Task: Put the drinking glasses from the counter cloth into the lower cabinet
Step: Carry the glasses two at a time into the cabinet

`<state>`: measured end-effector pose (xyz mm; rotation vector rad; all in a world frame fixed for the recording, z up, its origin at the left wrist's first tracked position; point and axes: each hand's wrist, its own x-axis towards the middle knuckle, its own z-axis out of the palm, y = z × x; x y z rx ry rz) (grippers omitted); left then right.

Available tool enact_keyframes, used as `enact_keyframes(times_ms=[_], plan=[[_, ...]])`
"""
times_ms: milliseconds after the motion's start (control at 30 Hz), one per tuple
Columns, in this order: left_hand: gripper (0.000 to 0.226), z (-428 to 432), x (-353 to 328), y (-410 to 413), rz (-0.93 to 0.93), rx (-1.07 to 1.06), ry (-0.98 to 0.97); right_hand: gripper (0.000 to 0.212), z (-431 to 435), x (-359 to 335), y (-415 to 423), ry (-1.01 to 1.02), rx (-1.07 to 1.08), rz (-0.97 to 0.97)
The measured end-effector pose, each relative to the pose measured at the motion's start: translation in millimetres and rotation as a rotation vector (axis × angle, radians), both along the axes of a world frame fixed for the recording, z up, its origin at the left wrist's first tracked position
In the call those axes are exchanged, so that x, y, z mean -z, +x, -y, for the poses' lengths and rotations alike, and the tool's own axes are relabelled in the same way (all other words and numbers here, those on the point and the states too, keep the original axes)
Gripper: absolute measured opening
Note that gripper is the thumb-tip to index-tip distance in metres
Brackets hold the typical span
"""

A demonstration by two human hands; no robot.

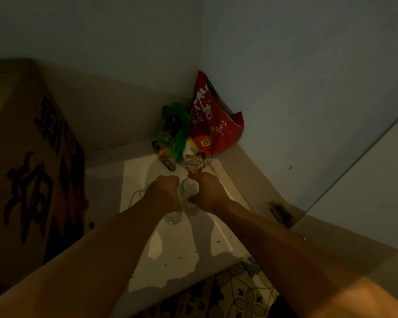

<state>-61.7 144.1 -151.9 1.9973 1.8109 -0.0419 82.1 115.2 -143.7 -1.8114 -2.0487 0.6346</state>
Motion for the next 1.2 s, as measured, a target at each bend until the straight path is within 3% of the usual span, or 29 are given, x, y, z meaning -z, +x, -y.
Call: enact_keyframes(times_ms=[300,533,733,833,1000,1200], plan=[[0.059,4.8,2.1,-5.8,0.064,-0.005,0.085,0.032,-3.3,7.9,-2.6,-0.001,0.015,-0.02],[0.056,4.9,2.0,-8.1,0.061,0.036,0.086,0.039,-2.7,10.0,-0.3,-0.029,0.035,-0.056],[0.095,13.3,-20.7,-13.2,-0.057,0.045,-0.029,0.091,2.6,3.2,6.7,-0.089,0.031,0.0],[0.091,27.2,-42.3,-19.3,-0.22,0.059,-0.023,0.081,18.3,-19.1,19.4,-0.069,0.058,0.083],[0.073,66.7,-97.5,-12.6,-0.276,0.072,-0.04,0.051,53.0,-73.3,41.8,-0.196,0.067,0.138],[0.06,132.8,-224.8,21.2,-0.281,0.053,-0.137,0.051,101.6,-195.6,55.4,-0.406,-0.093,0.191]])
